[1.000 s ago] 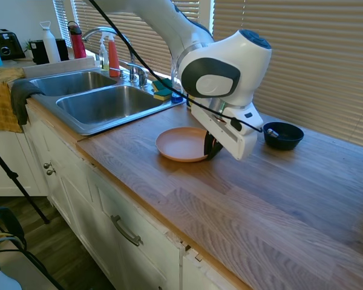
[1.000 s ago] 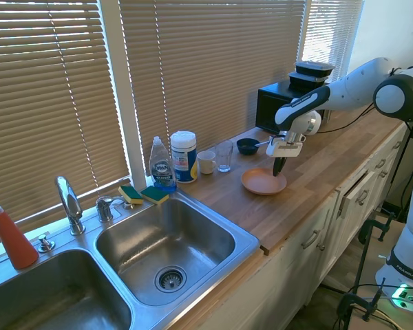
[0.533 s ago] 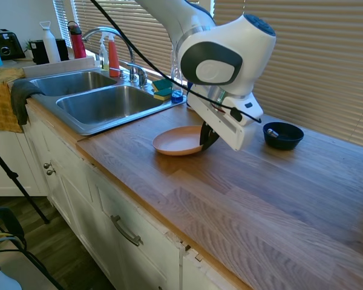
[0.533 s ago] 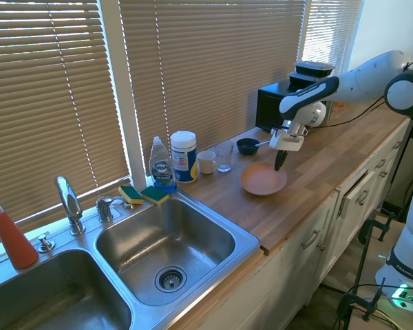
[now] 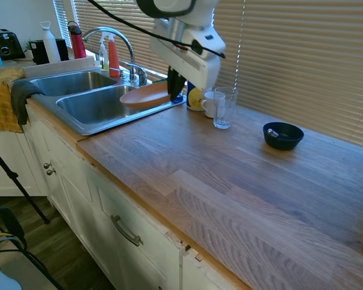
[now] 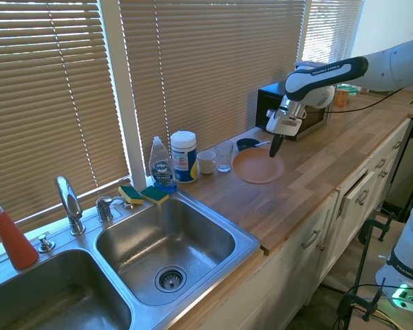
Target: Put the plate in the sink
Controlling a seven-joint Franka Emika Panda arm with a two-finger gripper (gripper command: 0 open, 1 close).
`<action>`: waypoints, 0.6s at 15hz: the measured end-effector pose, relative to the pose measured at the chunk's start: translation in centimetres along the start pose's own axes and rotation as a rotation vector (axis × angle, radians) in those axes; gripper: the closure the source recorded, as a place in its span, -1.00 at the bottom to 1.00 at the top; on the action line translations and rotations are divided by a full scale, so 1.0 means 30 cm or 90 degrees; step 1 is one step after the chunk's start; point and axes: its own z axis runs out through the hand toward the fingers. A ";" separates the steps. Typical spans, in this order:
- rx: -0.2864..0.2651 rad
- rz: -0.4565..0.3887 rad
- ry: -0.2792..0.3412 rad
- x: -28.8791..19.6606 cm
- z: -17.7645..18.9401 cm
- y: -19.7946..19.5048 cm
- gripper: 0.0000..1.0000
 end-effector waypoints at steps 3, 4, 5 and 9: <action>-0.018 -0.023 0.012 -0.201 0.073 -0.196 1.00; -0.021 -0.029 0.019 -0.257 0.097 -0.249 1.00; -0.024 -0.035 0.026 -0.307 0.115 -0.300 1.00; -0.054 -0.072 0.065 -0.486 0.232 -0.544 1.00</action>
